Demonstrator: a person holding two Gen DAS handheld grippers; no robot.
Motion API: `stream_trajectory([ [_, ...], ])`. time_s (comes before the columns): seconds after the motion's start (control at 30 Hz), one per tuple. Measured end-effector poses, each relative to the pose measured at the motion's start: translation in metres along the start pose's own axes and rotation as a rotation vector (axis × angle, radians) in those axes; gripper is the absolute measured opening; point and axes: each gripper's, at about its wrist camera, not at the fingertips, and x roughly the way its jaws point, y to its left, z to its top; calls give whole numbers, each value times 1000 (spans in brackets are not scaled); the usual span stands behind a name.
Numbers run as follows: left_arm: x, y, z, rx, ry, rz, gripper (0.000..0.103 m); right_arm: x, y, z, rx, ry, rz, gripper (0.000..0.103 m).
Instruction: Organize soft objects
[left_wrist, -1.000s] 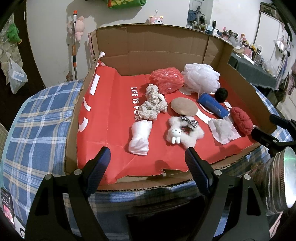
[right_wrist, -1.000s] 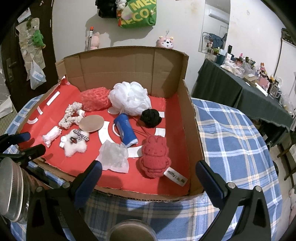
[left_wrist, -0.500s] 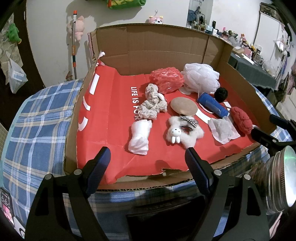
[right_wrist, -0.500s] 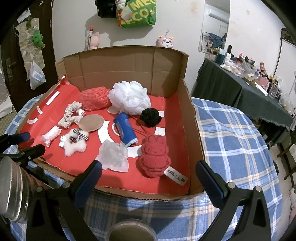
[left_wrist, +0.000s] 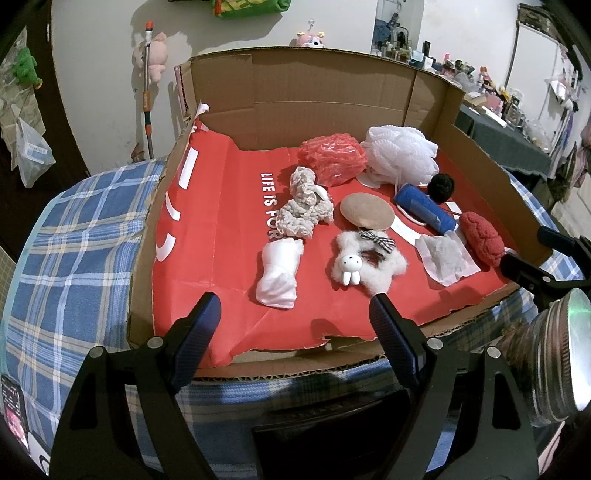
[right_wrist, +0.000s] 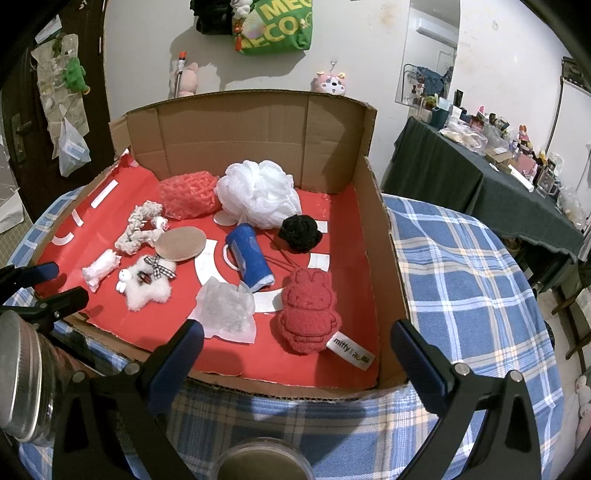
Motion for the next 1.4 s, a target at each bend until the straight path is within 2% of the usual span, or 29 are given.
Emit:
stream_trajectory([
  [1.4,1,2,0,1,-8,-7,82,1,0,1,3,-10,-1,103],
])
